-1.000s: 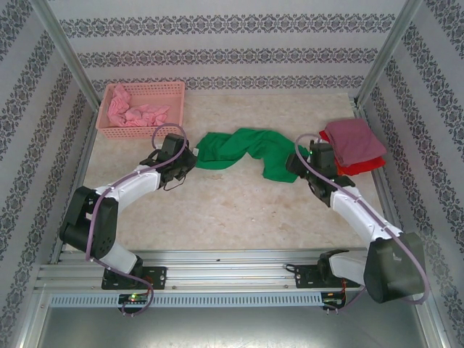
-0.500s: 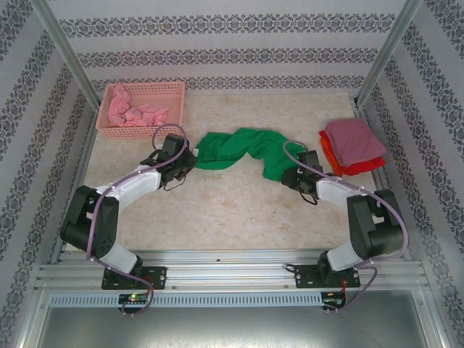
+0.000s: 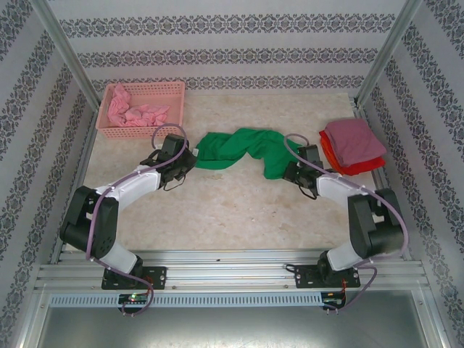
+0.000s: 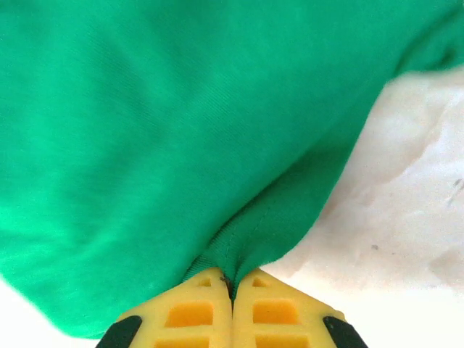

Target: Fold and stack the t-shirts

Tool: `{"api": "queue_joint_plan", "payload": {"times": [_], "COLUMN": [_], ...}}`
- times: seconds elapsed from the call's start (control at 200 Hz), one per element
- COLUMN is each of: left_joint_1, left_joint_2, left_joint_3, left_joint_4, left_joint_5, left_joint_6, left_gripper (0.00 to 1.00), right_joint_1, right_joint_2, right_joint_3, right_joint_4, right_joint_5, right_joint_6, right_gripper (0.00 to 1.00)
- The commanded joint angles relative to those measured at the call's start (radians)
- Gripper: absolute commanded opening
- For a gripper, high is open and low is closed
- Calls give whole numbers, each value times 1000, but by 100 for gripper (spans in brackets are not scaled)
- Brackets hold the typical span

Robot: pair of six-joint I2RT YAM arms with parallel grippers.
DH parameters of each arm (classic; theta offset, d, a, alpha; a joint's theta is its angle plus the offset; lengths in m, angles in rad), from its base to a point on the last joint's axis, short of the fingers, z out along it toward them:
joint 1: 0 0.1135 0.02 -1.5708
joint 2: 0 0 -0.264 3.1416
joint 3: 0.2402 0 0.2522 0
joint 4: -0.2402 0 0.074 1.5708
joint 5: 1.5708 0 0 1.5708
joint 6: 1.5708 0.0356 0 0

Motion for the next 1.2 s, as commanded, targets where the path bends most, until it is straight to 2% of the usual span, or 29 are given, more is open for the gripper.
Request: {"api": "queue_joint_plan", "payload": {"times": [0.0, 0.19, 0.375, 0.654, 0.879, 1.039, 1.194], "left_joint_1": [30, 121, 220, 256, 256, 256, 256], "left_joint_2": [-74, -142, -261, -399, -403, -291, -195], "left_joint_3": [63, 228, 325, 427, 487, 547, 611], "left_joint_4": [-36, -148, -217, -337, -348, -326, -308], "left_joint_5": [-61, -82, -99, -123, -102, -84, -11], "left_joint_6": [58, 161, 234, 349, 368, 377, 358], "left_gripper": [0, 0, 0, 0, 0, 0, 0], "right_joint_1": [-18, -57, -124, -164, -166, -175, -181], "right_joint_2": [-149, -357, -496, -617, -586, -480, -382], "right_joint_3": [70, 214, 362, 488, 502, 507, 533], "right_joint_4": [-45, -124, -204, -245, -231, -199, -162], "right_joint_5": [-8, 3, 14, -6, -31, -52, -89], "right_joint_6": [-37, -111, -159, -182, -191, -196, -184], "right_gripper": [0, 0, 0, 0, 0, 0, 0]}}
